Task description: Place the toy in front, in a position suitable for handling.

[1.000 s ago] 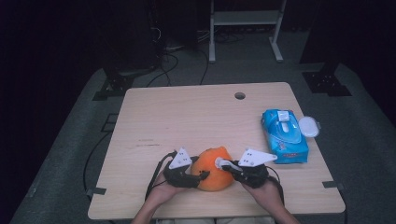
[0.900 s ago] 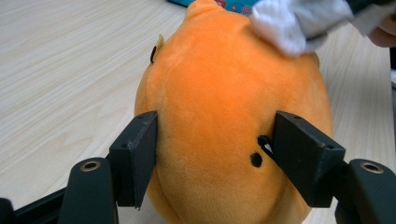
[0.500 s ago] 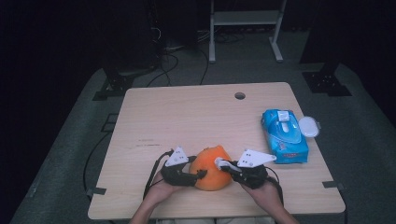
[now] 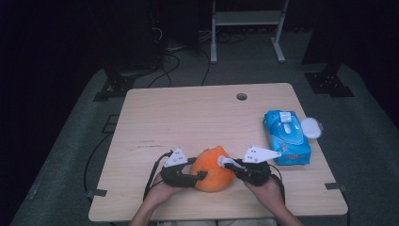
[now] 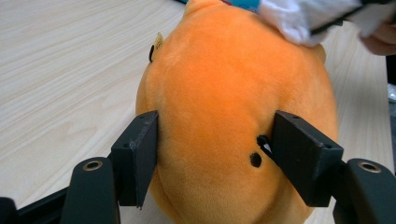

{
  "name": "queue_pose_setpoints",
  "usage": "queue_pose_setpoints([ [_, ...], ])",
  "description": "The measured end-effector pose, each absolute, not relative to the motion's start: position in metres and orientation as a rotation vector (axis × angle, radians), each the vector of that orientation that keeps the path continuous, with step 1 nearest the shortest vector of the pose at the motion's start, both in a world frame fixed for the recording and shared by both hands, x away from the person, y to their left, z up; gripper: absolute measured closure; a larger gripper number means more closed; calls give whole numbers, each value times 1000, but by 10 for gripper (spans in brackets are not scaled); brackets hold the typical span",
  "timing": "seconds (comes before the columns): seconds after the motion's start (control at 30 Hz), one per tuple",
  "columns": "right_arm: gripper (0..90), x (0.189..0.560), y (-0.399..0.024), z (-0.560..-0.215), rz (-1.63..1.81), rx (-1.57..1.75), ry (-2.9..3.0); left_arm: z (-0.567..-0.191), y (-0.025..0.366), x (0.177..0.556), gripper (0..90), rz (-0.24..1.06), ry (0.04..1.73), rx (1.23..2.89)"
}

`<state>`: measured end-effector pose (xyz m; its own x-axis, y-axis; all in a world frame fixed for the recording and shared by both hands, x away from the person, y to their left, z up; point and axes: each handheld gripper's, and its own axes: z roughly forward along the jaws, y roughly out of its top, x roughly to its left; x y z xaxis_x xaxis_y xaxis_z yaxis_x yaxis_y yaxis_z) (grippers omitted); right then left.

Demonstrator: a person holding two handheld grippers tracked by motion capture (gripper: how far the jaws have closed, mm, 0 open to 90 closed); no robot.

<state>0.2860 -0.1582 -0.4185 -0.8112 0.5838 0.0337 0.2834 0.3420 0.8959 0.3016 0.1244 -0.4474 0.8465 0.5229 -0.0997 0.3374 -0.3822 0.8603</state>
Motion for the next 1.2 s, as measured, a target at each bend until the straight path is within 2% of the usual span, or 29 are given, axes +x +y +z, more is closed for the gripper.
queue_pose_setpoints([
  [0.13,819,291,-172,-425,1422,845,2306,-447,122,302,334,233,618,2009],
  [0.37,819,291,-159,-418,1457,795,2303,-446,119,298,338,244,601,2013],
  [0.57,818,302,-177,-426,1485,919,2281,-446,115,296,340,249,576,2015],
  [0.73,817,292,-156,-412,1501,781,2293,-445,112,293,341,265,553,2026],
  [0.93,818,297,-166,-420,1486,845,2298,-444,107,291,329,257,552,2020],
  [1.1,818,280,-140,-412,1450,666,2334,-440,99,284,325,297,508,2046],
  [1.2,818,287,-147,-413,1434,716,2325,-441,102,286,323,272,513,2033],
])
